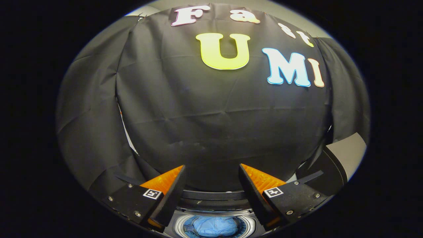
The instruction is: Put the clothes into the washing machine and then close the washing machine lid.
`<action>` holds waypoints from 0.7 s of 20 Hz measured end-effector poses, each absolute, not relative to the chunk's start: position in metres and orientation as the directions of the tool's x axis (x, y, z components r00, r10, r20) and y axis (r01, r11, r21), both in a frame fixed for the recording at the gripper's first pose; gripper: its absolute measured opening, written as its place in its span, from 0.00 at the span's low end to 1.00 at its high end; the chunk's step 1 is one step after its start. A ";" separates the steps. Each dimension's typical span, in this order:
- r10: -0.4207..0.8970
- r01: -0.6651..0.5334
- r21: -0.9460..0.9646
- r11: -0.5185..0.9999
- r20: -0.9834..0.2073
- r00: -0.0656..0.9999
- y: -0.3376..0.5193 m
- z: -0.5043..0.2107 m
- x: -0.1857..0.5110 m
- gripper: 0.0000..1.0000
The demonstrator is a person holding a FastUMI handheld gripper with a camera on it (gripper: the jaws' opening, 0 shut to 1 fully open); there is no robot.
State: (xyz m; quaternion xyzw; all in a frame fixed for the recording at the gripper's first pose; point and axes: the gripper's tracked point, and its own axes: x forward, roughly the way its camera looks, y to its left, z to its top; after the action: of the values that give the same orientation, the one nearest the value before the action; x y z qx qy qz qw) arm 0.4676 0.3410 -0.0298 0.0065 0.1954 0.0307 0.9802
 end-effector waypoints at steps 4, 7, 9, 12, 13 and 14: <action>0.065 -0.063 0.018 0.998 -0.332 0.941 0.340 -0.031 0.450 0.96; 0.067 -0.066 0.014 0.998 -0.299 0.952 0.341 -0.032 0.435 0.97; 0.068 -0.067 0.012 0.998 -0.275 0.959 0.341 -0.032 0.427 0.97; 0.069 -0.069 0.009 0.998 -0.257 0.964 0.342 -0.035 0.416 0.97; 0.072 -0.072 0.011 0.997 -0.255 0.964 0.342 -0.036 0.411 0.97; 0.077 -0.077 0.011 0.997 -0.251 0.965 0.342 -0.037 0.408 0.97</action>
State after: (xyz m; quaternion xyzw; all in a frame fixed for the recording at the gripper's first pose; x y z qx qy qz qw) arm 0.4083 0.3421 -0.0375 0.0004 0.1266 0.0388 0.9912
